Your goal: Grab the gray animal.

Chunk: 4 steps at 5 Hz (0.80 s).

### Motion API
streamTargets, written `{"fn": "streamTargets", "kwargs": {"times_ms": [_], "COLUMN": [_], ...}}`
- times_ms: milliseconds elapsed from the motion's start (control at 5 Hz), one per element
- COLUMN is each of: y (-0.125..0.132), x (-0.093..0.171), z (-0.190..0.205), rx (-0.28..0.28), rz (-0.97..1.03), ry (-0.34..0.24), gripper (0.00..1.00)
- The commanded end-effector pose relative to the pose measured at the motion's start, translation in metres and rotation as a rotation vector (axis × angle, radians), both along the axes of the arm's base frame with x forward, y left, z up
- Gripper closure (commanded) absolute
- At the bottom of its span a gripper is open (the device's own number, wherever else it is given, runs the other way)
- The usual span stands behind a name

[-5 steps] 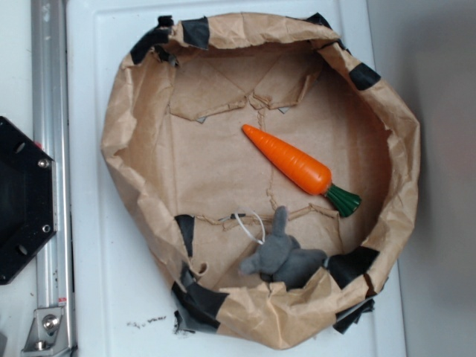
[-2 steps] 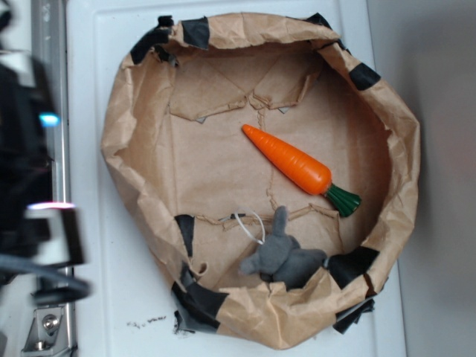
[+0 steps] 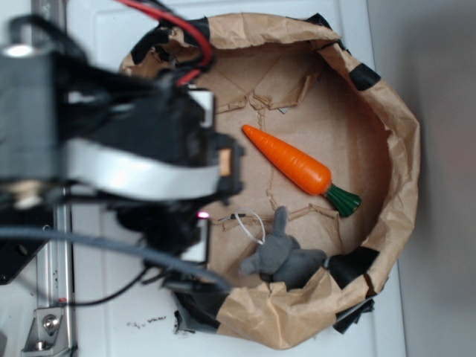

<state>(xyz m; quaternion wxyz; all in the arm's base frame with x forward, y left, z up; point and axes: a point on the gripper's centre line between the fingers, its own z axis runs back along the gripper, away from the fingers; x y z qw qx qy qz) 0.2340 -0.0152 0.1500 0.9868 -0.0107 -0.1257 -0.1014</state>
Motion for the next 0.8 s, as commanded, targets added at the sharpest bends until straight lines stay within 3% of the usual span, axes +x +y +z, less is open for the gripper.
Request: {"fn": "streamTargets", "kwargs": {"times_ms": [0, 400, 600], "y": [-0.016, -0.068, -0.081], "x": [0.036, 0.021, 0.033], "z": [-0.033, -0.064, -0.074], "rx": [-0.023, -0.054, -0.056], "rz": [-0.225, -0.447, -0.452], "ry": [0.051, 0.065, 0.028], "gripper": [0.0, 0.0, 0.0]}}
